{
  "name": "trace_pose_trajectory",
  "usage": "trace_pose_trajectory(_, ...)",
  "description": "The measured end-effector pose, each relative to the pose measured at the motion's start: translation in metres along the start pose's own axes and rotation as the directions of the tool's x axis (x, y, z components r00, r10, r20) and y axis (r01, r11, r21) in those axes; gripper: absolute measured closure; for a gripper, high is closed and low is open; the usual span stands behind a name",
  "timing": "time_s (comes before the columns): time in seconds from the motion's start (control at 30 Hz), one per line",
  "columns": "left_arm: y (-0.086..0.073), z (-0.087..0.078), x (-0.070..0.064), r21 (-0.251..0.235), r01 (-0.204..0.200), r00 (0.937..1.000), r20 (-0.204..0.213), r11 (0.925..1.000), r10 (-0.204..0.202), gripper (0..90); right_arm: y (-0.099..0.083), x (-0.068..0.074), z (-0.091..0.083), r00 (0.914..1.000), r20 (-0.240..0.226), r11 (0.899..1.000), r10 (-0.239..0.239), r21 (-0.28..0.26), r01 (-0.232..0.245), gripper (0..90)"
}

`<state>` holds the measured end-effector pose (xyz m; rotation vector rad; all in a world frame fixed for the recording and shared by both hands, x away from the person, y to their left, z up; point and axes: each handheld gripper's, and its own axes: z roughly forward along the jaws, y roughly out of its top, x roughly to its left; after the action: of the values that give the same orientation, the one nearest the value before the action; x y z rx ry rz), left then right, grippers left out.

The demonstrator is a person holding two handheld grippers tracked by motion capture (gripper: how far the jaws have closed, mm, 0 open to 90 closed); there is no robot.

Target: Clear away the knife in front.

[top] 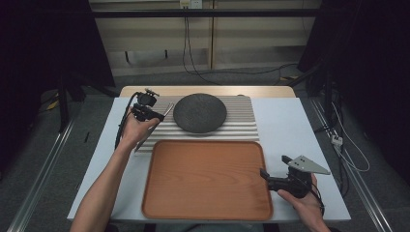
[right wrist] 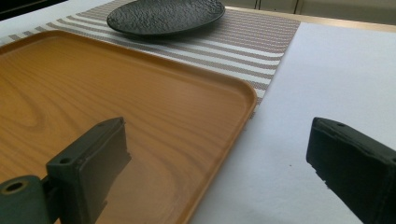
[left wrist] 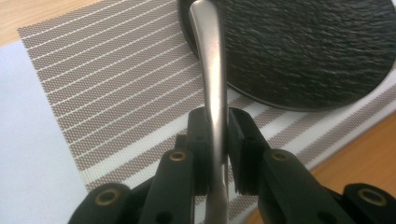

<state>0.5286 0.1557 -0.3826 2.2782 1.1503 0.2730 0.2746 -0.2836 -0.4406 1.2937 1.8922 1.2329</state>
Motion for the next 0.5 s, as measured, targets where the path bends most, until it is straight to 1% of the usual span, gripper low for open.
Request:
trace_pose_trajectory(0.07, -0.001, -0.002, -0.002, -0.001, -0.005, 1.0000, 0.003, 1.0000, 0.005, 80.1, 0.000, 0.000, 0.000, 1.0000, -0.001, 1.000, -0.001, 0.002, 0.001, 5.2)
trace_pose_trajectory(0.1, -0.002, -0.002, -0.004, -0.007, 0.000, 1.0000, 0.007, 1.0000, 0.000, 80.1, 0.000, 0.000, 0.000, 1.0000, -0.001, 1.000, -0.001, 0.002, 0.001, 5.3)
trace_pose_trajectory(0.13, -0.002, -0.003, -0.005, -0.001, -0.011, 0.9999, 0.004, 0.9999, 0.011, 80.1, 0.000, 0.000, 0.000, 1.0000, -0.001, 1.000, -0.001, 0.002, 0.001, 5.3)
trace_pose_trajectory(0.23, -0.005, -0.006, -0.009, -0.009, -0.013, 0.9999, 0.007, 0.9999, 0.013, 80.1, 0.000, 0.000, -0.002, 1.0000, 0.000, 1.000, -0.001, 0.000, 0.001, 5.3)
trace_pose_trajectory(0.37, -0.008, -0.009, -0.014, -0.006, -0.021, 0.9998, 0.009, 0.9998, 0.021, 80.1, -0.001, 0.000, -0.002, 1.0000, 0.002, 1.000, 0.000, -0.001, 0.000, 5.3)
trace_pose_trajectory(0.43, -0.010, -0.009, -0.018, -0.016, -0.010, 0.9999, 0.011, 0.9998, 0.010, 80.1, -0.001, 0.000, -0.002, 1.0000, 0.001, 1.000, 0.000, 0.000, 0.000, 5.2)
trace_pose_trajectory(0.47, -0.011, -0.011, -0.019, -0.008, -0.027, 0.9996, 0.011, 0.9996, 0.027, 80.1, -0.001, 0.000, -0.002, 1.0000, 0.001, 1.000, 0.001, 0.000, -0.001, 5.2)
trace_pose_trajectory(0.5, -0.012, -0.011, -0.020, -0.012, -0.025, 0.9996, 0.015, 0.9996, 0.025, 80.1, -0.001, 0.000, -0.002, 1.0000, 0.001, 1.000, 0.001, 0.000, -0.001, 5.2)
